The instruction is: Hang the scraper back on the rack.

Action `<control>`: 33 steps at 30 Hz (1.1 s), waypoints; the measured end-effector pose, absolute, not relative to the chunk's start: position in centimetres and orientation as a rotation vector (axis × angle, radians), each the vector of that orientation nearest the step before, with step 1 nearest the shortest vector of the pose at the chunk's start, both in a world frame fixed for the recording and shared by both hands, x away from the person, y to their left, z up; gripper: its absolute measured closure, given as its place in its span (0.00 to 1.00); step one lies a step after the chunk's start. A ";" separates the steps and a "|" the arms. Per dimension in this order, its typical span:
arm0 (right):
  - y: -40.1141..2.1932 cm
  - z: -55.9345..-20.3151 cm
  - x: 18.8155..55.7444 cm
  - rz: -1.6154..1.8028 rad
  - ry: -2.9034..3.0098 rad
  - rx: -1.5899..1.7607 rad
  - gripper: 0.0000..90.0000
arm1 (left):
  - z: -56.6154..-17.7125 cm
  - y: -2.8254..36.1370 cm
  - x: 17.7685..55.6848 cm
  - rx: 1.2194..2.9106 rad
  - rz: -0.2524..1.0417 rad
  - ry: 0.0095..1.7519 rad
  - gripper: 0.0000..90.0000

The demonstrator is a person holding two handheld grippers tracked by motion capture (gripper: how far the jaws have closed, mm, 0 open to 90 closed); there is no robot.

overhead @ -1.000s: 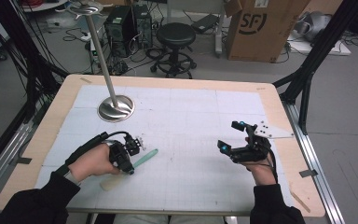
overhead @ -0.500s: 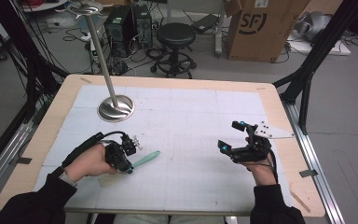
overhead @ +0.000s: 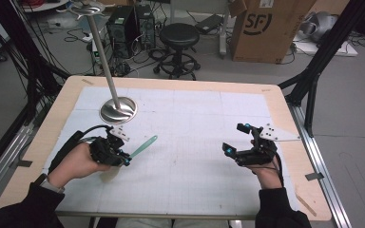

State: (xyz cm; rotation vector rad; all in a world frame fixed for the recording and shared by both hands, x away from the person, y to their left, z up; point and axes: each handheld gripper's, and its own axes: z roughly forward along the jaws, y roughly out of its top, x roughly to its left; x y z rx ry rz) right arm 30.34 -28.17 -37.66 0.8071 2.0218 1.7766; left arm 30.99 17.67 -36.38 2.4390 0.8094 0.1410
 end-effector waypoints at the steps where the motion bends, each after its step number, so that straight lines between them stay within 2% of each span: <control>1: -28.2 -37.7 30.4 1.775 2.023 0.804 0.01 | -36.2 18.0 31.0 2.420 0.151 0.816 0.90; 21: -28.3 -37.7 30.3 1.768 2.022 0.810 0.01 | -33.2 24.4 31.4 1.924 0.327 0.835 0.90; 24: -28.4 -37.6 30.3 1.777 2.016 0.818 0.01 | -32.5 25.6 32.0 1.892 0.310 0.842 0.90; 33: -28.3 -37.7 30.4 1.767 2.028 0.805 0.01 | -29.7 29.0 32.7 1.799 0.417 0.837 0.90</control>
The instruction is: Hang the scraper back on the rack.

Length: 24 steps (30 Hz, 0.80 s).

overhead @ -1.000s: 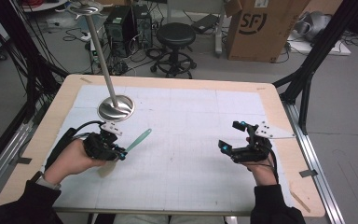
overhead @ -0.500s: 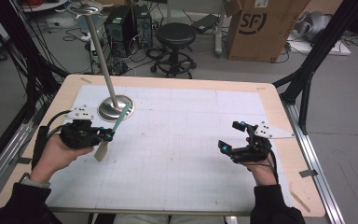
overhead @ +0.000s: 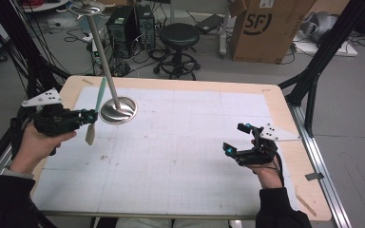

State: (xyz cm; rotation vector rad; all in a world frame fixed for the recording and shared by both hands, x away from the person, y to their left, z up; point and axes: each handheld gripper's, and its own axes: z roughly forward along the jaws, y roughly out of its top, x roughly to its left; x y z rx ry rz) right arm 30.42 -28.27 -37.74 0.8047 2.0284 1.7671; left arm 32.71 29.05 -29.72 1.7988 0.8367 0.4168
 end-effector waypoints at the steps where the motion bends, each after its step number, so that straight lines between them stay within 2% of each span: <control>1: -28.3 -37.7 30.4 1.768 2.027 0.802 0.01 | -29.5 29.4 32.8 1.784 0.428 0.835 0.90; 5: -28.3 -37.7 30.4 1.767 2.029 0.803 0.01 | -28.8 30.4 33.4 1.749 0.478 0.839 0.90; 8: -28.3 -37.7 30.4 1.770 2.031 0.815 0.01 | -28.5 31.0 33.9 1.756 0.562 0.843 0.89; 24: -28.3 -37.8 30.5 1.769 2.033 0.807 0.01 | -26.6 33.3 36.8 1.633 0.589 0.892 0.90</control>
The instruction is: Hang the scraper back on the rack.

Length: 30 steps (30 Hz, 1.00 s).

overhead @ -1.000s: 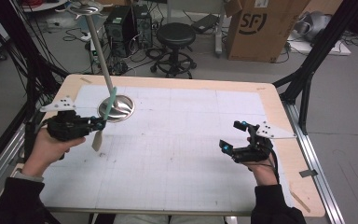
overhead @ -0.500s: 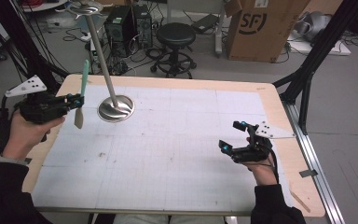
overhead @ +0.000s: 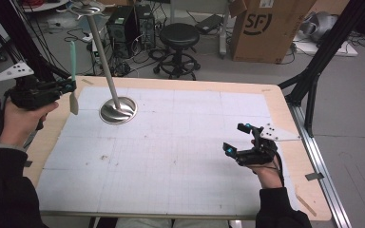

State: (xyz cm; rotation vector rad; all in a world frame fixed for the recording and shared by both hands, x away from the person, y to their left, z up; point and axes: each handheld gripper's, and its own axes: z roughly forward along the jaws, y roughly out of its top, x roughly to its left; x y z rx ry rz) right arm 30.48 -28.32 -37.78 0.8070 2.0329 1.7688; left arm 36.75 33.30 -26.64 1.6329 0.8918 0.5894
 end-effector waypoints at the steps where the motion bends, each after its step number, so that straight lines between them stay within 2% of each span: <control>1: -28.3 -37.8 30.5 1.769 2.030 0.804 0.01 | -26.5 33.4 36.9 1.627 0.589 0.894 0.90; 14: -28.5 -37.7 30.5 1.774 2.022 0.809 0.01 | -23.4 34.1 38.6 1.594 0.643 0.905 0.90; 30: -28.4 -37.8 30.6 1.771 2.030 0.810 0.01 | -22.5 34.3 39.5 1.533 0.667 0.923 0.90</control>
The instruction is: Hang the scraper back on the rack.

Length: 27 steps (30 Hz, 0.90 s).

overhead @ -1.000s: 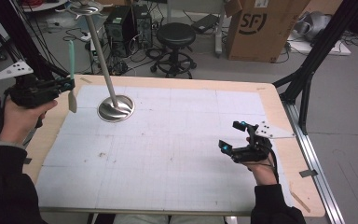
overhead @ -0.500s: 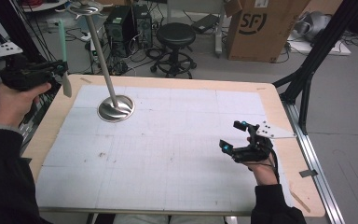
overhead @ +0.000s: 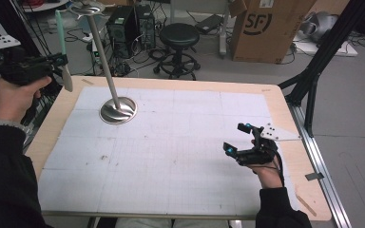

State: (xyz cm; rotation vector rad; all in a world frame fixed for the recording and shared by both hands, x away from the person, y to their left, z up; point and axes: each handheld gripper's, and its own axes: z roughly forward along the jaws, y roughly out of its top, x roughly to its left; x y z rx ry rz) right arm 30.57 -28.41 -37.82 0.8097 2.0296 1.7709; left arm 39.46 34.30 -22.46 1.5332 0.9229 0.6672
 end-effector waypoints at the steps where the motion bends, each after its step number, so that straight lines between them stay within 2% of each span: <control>1: -28.4 -37.8 30.6 1.771 2.032 0.811 0.01 | -22.4 34.4 39.5 1.529 0.667 0.926 0.90; 5: -28.4 -37.8 30.5 1.771 2.034 0.805 0.01 | -22.4 34.8 39.7 1.524 0.684 0.944 0.90; 13: -28.7 -37.6 30.4 1.772 2.020 0.815 0.01 | -22.5 35.0 40.0 1.504 0.633 0.924 0.90; 27: -29.4 -37.3 30.3 1.784 1.996 0.816 0.01 | -22.6 34.5 40.5 1.525 0.655 0.947 0.89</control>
